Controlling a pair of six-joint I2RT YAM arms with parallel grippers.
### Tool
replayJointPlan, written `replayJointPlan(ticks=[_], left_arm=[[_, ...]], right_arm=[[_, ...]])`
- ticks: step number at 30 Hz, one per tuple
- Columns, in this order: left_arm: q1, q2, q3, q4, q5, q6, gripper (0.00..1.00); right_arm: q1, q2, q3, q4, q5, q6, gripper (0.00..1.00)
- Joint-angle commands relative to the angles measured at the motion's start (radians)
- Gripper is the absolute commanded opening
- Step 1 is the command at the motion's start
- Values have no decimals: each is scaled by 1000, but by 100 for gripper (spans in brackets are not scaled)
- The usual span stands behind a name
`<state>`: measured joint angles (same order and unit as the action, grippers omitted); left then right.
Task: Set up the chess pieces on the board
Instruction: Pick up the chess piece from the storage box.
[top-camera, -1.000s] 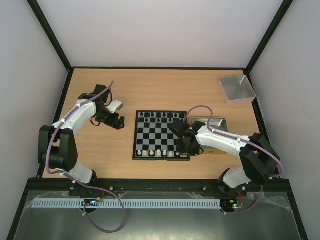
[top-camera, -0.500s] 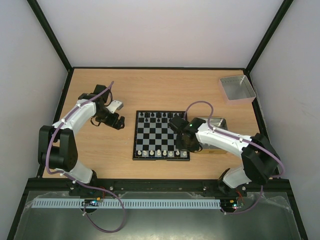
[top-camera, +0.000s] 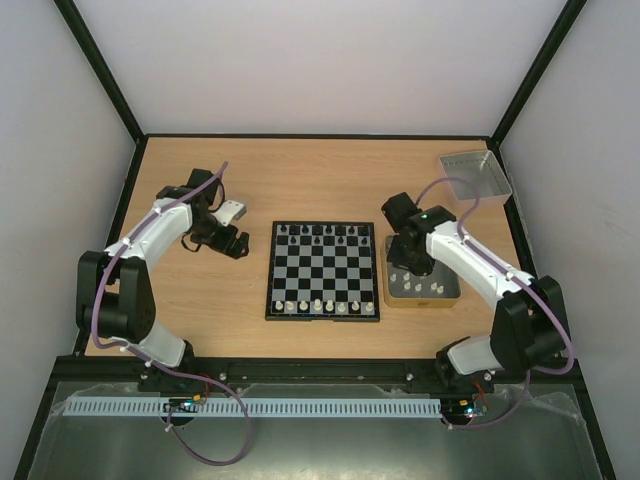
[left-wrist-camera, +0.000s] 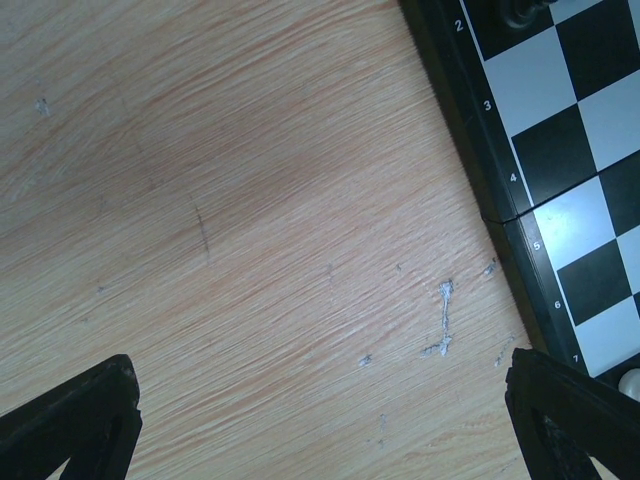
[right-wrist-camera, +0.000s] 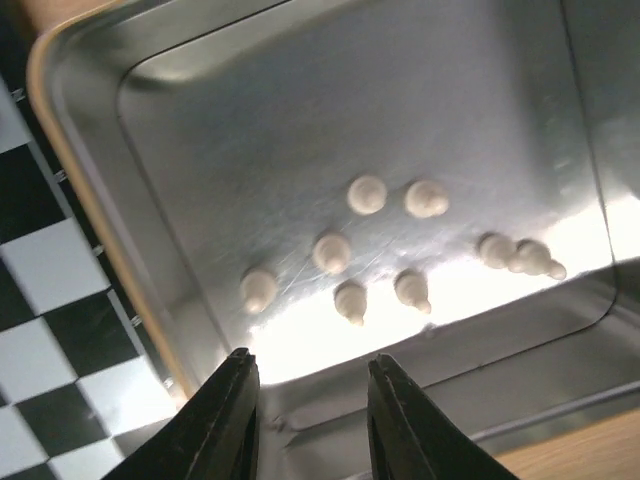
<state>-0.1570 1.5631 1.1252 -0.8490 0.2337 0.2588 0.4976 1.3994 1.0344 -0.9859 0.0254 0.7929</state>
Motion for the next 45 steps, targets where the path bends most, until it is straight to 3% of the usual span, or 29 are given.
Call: replayJointPlan(ticks=[1,22,34,45], left_arm=[[-6,2,35,-25,-7,-13,99],[-7,-2,30,-30,-28,-19,99],[-6,-8,29,-36,-39,-19,99],[-7,-16,19,-32,-50,-19,99]], right_arm=[[-72,56,20,-2,-16,-115,29],[-91,160,-60,112,-160,-206,26],[-91,217,-51,155,-172,-223,25],[-91,261,-59,173,-135,-220,16]])
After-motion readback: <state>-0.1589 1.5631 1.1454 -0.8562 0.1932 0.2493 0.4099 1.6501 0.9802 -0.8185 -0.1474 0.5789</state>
